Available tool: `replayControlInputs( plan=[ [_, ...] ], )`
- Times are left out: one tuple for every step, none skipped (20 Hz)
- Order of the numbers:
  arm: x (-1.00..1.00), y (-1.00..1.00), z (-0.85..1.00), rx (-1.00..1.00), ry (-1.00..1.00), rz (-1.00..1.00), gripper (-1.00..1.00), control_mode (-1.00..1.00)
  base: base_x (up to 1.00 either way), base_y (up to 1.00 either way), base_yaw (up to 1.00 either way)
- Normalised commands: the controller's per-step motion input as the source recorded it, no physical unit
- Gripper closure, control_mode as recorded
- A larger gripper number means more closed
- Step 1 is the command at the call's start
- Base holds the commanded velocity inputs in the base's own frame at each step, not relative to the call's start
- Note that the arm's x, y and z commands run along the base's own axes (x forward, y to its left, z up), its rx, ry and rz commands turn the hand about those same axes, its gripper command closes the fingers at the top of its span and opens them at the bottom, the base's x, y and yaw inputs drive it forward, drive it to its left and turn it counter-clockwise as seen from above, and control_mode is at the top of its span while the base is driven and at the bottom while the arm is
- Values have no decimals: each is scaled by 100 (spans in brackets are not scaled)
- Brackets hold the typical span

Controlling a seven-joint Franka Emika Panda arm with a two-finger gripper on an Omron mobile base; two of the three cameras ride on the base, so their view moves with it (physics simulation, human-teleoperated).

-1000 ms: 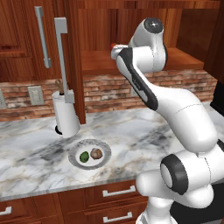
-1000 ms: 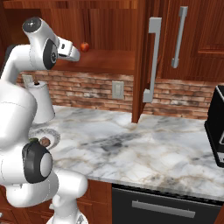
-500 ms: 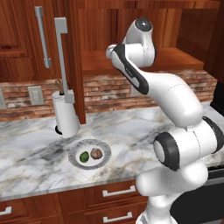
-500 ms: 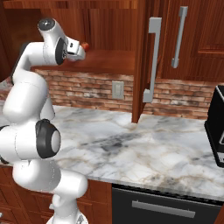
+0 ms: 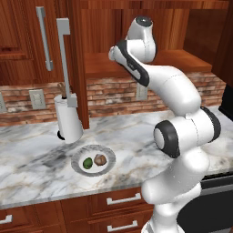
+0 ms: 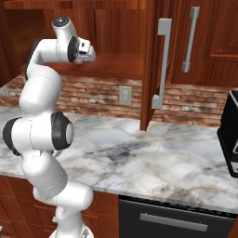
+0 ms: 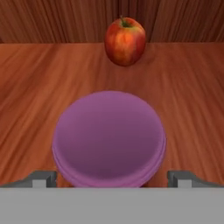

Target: Pick the avocado and bread from the counter and place them on the plate. Then pick the jam from the cabinet and place it next to the plate. Lastly close the cabinet door.

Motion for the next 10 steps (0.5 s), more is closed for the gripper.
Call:
replayControlInputs(
  plan=[
    [41, 6, -5, -7, 0, 4, -100, -100, 0, 0, 0],
    [39, 6, 0, -7, 0, 4, -100, -100, 0, 0, 0],
    [40, 6, 0, -6, 0, 3, -100, -100, 0, 0, 0],
    [41, 6, 0, -5, 0, 3, -100, -100, 0, 0, 0],
    [35, 8, 0, -5, 0, 2, -100, -100, 0, 0, 0],
    [26, 9, 0, -5, 0, 1, -100, -100, 0, 0, 0],
    [4, 12, 0, -5, 0, 0, 100, -100, 0, 0, 0],
    [0, 11, -5, -3, 1, 0, 100, -100, 0, 0, 0],
    [0, 0, -12, 0, 0, 0, 100, -100, 0, 0, 0],
    [0, 0, -19, 0, 0, 0, 100, -100, 0, 0, 0]
  ],
)
